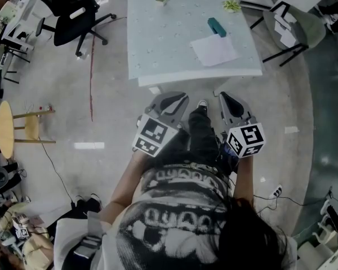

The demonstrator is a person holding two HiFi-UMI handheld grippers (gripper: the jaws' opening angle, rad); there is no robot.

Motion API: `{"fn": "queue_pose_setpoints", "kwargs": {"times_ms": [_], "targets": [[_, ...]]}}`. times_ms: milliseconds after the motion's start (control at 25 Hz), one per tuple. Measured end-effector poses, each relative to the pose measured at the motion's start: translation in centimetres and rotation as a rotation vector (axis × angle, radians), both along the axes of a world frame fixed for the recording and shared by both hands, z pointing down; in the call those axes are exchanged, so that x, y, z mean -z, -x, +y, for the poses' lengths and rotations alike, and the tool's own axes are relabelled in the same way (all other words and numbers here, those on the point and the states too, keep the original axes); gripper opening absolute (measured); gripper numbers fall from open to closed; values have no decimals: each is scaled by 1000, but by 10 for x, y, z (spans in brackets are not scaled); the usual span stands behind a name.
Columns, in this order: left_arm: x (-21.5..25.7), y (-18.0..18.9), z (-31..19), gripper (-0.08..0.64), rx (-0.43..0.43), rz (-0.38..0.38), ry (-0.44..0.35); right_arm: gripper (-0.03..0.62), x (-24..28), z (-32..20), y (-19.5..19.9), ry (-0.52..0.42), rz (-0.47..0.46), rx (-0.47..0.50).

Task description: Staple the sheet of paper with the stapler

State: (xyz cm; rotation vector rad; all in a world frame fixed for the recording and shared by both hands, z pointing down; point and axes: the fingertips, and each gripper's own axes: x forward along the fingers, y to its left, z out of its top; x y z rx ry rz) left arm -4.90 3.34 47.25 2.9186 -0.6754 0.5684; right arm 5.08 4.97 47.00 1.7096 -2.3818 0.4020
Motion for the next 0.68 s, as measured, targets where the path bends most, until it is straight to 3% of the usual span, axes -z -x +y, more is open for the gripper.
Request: {"fn": "queue_pose_setpoints", "kwargs": {"times_ms": [680], "targets": [[1,-18,10,25,-23,-5,1,-11,-2,16,-31,14,26,-30]]}}
